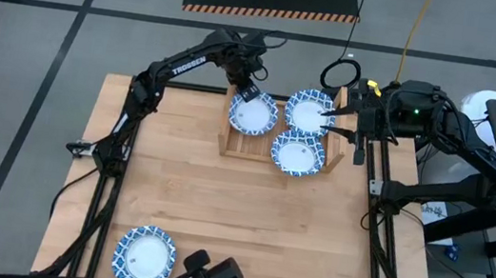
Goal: Place and stack bowls onto a shelf
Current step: Put the blue patterned bowl on the shelf
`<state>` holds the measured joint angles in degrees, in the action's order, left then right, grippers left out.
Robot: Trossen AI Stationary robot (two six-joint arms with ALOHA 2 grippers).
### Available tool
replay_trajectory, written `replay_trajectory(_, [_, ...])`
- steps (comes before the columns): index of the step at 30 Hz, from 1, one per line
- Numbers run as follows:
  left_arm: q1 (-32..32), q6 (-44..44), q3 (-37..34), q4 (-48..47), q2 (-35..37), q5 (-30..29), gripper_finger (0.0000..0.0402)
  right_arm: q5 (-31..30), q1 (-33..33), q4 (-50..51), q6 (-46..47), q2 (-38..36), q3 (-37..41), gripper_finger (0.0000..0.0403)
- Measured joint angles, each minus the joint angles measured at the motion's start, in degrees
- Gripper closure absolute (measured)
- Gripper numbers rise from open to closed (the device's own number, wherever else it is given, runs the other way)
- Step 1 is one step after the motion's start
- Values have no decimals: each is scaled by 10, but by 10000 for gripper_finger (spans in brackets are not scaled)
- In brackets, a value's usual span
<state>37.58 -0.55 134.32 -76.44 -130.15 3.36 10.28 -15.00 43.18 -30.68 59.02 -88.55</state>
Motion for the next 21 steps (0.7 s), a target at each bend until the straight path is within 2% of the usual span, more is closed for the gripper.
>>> replay_trajectory(5, [-4, -1, -1, 3, 14, 31, 293, 0, 0, 0, 0, 0, 0, 289])
replay_trajectory(10, [-24, -3, -1, 5, 67, 67, 293, 0, 0, 1, 0, 0, 0, 289])
replay_trajectory(16, [-69, -42, 0, -9, 146, 48, 293, 0, 0, 33, 0, 0, 0, 289])
replay_trajectory(21, [-117, -67, 0, -73, 193, 5, 293, 0, 0, 68, 18, 1, 0, 289])
